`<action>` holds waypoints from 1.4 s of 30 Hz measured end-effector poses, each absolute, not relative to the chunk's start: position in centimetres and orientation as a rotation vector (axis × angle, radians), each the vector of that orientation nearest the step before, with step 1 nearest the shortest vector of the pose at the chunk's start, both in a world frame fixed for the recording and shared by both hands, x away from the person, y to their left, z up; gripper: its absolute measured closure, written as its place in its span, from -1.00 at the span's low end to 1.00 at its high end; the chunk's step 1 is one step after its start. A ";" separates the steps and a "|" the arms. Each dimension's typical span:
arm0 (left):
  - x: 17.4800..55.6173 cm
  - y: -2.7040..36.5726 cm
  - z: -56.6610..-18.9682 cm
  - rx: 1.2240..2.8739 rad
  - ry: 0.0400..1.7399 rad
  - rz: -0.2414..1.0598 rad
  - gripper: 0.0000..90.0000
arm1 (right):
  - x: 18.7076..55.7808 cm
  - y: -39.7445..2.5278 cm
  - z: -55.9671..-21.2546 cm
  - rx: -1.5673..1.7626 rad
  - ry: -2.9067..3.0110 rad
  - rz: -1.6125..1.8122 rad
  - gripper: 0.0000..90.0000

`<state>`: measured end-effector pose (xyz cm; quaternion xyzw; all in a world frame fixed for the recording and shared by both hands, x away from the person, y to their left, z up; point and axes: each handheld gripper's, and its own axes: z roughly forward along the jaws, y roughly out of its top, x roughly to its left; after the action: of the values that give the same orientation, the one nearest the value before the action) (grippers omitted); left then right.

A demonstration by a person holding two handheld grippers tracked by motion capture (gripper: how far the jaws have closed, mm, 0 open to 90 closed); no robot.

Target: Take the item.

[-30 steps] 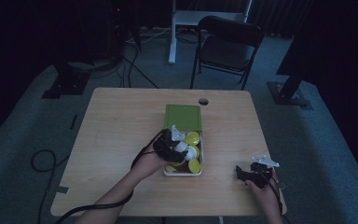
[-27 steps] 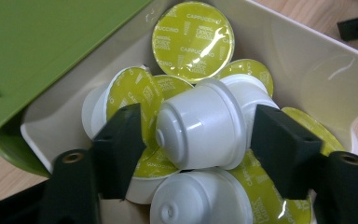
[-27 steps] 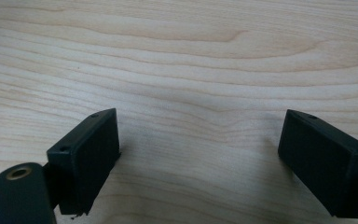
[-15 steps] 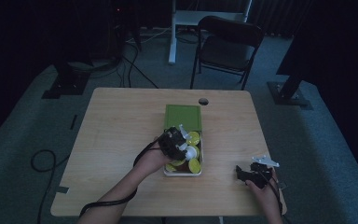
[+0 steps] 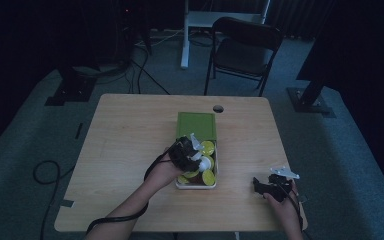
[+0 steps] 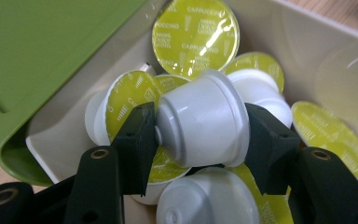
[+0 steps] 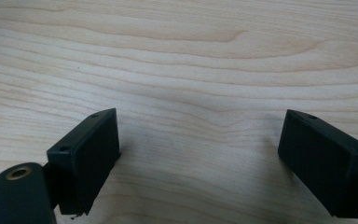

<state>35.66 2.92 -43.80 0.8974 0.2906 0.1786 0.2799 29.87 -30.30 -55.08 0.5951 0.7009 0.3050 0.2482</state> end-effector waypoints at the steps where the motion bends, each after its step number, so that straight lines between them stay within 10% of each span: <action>1: 35.6 3.0 -43.7 2.400 0.781 0.482 0.06 | 29.9 -30.3 -55.1 1.623 1.910 0.831 -0.74; 42: 33.3 8.5 -37.7 2.224 0.733 0.498 0.06 | 29.9 -30.3 -55.1 1.624 1.909 0.832 -0.74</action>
<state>33.30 8.47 -37.72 0.8649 0.2849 0.1937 0.3650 29.87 -30.28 -55.08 0.5959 0.7003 0.3051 0.2478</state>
